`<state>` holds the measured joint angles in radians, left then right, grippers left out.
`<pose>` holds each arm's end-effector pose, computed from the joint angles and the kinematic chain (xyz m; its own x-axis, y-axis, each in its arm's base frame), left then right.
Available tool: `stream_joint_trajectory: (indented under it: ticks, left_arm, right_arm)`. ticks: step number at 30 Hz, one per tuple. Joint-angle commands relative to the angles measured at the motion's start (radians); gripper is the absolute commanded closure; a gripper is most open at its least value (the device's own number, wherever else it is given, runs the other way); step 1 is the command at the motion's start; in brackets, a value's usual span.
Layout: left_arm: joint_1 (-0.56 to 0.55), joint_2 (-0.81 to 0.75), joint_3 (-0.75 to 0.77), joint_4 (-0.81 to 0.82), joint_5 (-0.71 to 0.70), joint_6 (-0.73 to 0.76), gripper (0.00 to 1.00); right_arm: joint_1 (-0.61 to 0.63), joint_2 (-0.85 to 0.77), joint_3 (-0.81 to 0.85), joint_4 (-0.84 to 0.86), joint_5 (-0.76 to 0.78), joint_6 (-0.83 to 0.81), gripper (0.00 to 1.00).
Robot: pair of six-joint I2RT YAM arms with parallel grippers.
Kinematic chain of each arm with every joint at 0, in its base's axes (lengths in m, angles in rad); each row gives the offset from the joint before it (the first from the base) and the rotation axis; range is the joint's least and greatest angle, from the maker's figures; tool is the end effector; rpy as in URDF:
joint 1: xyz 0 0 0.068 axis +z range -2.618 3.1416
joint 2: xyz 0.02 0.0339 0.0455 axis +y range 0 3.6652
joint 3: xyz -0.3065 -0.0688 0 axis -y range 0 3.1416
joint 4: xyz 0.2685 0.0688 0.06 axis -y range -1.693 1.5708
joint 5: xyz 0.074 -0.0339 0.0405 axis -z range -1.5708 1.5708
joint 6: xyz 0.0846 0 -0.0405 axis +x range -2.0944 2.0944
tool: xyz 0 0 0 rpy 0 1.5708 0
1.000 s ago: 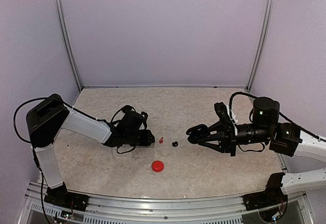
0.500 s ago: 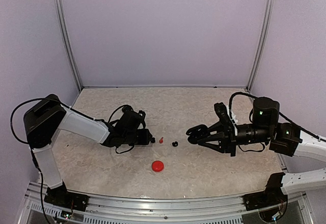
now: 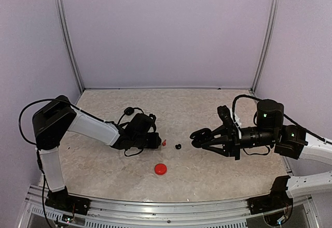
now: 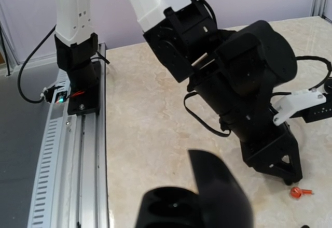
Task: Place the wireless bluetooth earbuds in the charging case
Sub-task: Pick up the right earbud from the center of the board.
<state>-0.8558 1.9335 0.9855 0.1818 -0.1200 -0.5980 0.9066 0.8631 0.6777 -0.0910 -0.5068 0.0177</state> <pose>0.3013 -0.3316 0.1074 -0.7659 0.0296 -0.6422 0.3169 0.8865 -0.3371 0.1144 0.2128 0.3155 -0.1855 -0.2118 -0.9595 -0.9732 0.1750 0.1495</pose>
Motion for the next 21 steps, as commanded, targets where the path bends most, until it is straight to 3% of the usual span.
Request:
stream_joint_trajectory:
  ticks: [1, 12, 21]
  left_arm:
    - [-0.007, 0.024, 0.014, -0.045, 0.003, 0.009, 0.79]
    - [-0.005, -0.069, -0.039, -0.036, -0.043, 0.055, 0.94]
    - [-0.040, -0.353, -0.193, 0.100, 0.021, 0.251, 1.00]
  right_arm:
    - [-0.007, -0.013, 0.011, -0.009, 0.012, -0.007, 1.00]
    - [-0.008, -0.008, 0.008, 0.002, 0.001, -0.008, 1.00]
    - [-0.007, 0.012, 0.020, 0.020, -0.039, -0.029, 1.00]
